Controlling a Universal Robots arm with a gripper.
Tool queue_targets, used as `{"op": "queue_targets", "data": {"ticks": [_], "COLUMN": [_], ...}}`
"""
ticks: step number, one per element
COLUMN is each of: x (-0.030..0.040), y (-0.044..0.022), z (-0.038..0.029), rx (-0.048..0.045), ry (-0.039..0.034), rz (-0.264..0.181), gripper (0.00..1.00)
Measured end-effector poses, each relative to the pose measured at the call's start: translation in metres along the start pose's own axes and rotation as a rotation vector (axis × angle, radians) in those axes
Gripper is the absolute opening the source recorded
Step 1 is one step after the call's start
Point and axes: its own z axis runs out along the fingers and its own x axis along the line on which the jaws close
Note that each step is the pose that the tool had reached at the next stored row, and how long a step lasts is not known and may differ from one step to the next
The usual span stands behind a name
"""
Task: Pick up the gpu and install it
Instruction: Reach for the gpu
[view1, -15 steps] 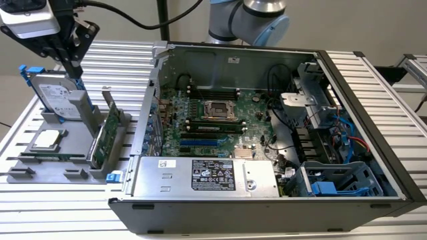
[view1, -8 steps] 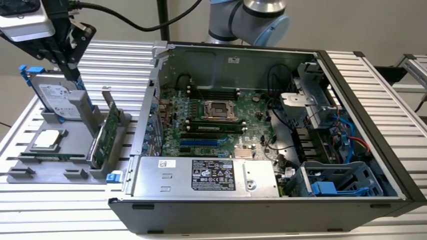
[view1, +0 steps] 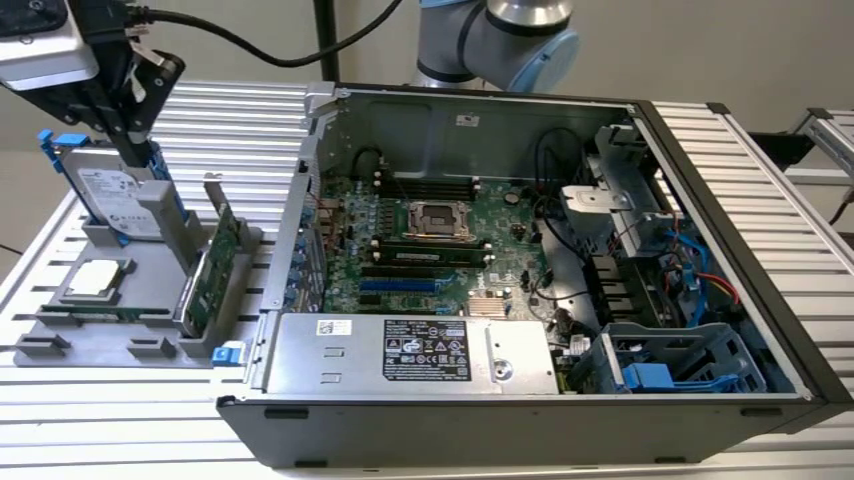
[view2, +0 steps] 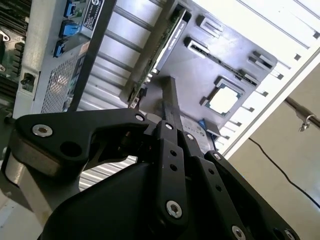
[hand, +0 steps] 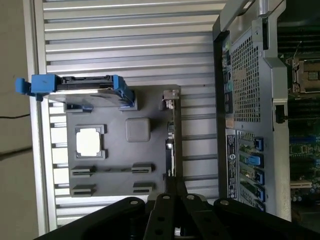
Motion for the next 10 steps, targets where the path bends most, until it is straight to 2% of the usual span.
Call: {"op": "queue_targets", "data": {"ticks": [10], "x": [0.0025], "y": [-0.0092], "z": [-0.0005], "rx": [0.0], "ry": [0.0], "rz": [0.0], "gripper": [0.0]}}
